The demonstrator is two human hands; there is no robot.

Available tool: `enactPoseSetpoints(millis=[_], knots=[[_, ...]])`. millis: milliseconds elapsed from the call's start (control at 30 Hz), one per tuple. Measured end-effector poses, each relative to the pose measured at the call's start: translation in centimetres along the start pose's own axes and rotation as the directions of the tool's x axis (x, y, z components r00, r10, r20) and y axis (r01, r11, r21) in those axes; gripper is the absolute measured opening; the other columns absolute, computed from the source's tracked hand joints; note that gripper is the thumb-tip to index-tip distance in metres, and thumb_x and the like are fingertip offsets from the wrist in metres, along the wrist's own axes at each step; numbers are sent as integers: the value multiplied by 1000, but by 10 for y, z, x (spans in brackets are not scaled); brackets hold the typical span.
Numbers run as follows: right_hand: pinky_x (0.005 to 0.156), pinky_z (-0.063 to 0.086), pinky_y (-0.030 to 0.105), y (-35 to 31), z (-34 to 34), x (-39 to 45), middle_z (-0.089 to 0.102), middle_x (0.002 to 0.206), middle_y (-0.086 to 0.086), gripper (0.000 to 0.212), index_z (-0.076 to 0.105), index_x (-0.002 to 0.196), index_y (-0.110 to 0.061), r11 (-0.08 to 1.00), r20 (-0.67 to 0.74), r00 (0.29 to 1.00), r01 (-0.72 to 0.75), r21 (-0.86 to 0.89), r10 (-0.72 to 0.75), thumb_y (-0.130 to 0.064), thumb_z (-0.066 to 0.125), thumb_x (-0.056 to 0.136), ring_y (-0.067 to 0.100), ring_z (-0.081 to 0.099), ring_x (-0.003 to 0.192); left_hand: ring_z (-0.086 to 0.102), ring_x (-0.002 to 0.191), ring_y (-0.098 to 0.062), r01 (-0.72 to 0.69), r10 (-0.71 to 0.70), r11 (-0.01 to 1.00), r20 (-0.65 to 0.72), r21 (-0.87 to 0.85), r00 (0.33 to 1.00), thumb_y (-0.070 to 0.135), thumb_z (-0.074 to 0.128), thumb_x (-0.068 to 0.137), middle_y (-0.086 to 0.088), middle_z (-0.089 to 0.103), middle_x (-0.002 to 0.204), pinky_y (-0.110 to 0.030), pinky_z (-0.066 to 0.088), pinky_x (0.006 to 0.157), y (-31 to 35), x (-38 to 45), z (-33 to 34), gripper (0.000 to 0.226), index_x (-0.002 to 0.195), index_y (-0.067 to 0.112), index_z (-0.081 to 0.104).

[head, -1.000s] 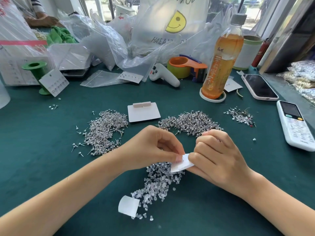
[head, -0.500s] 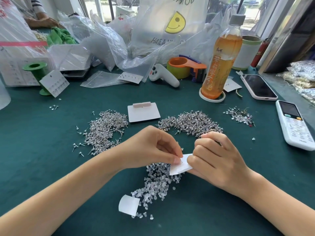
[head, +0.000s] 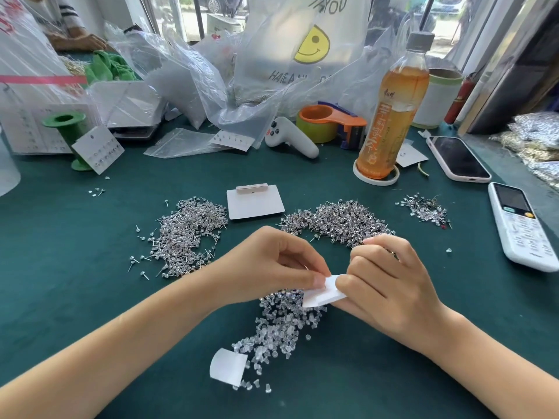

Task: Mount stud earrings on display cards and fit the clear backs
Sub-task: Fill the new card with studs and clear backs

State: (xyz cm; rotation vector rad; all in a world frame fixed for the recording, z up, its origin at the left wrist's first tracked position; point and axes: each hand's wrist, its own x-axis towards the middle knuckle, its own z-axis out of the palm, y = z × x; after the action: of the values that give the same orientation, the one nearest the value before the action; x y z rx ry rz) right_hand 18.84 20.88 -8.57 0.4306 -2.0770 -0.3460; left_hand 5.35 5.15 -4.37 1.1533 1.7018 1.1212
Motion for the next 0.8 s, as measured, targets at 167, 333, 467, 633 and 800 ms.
enactPoseSetpoints(millis=[167, 333, 467, 633, 800], knots=[[84, 43, 31, -1, 0, 2, 50, 60, 1, 24, 47, 73, -15, 999, -9, 1000, -28, 41, 29, -24, 61, 90, 21, 54, 68, 66, 73, -9, -16, 14, 999, -46, -46, 999, 2, 73, 79, -11, 74, 85, -16, 52, 69, -1, 0, 2, 11, 88, 9, 74], [82, 44, 31, -1, 0, 2, 50, 60, 2, 29, 55, 65, -12, 997, 0, 999, -40, 64, 40, -24, 60, 91, 22, 53, 67, 68, 73, -11, -24, 20, 998, -74, -52, 997, 0, 76, 76, -11, 74, 84, -18, 54, 70, -2, -1, 3, 14, 86, 8, 72], [78, 45, 31, -3, -1, 0, 50, 60, 3, 31, 58, 59, -11, 997, 13, 999, -41, 72, 40, -21, 64, 88, 23, 52, 70, 68, 73, -11, -28, 25, 999, -90, -41, 996, 1, 77, 74, -10, 74, 81, -20, 55, 70, -2, -2, 3, 13, 84, 8, 72], [77, 45, 31, -3, -2, -1, 50, 59, 2, 27, 58, 56, -11, 999, 18, 999, -35, 33, 34, -16, 72, 80, 23, 53, 67, 68, 72, -12, -18, 14, 999, -83, -37, 996, 1, 77, 74, -12, 74, 83, -20, 56, 72, -1, -3, 4, 13, 85, 4, 72], [77, 42, 31, -3, -1, -1, 50, 59, 2, 27, 55, 63, -12, 998, -10, 999, -34, 44, 34, -21, 61, 88, 22, 52, 68, 68, 73, -12, -23, 21, 999, -69, -25, 997, 2, 77, 75, -11, 74, 83, -19, 55, 72, 0, -4, 5, 13, 87, 2, 72]])
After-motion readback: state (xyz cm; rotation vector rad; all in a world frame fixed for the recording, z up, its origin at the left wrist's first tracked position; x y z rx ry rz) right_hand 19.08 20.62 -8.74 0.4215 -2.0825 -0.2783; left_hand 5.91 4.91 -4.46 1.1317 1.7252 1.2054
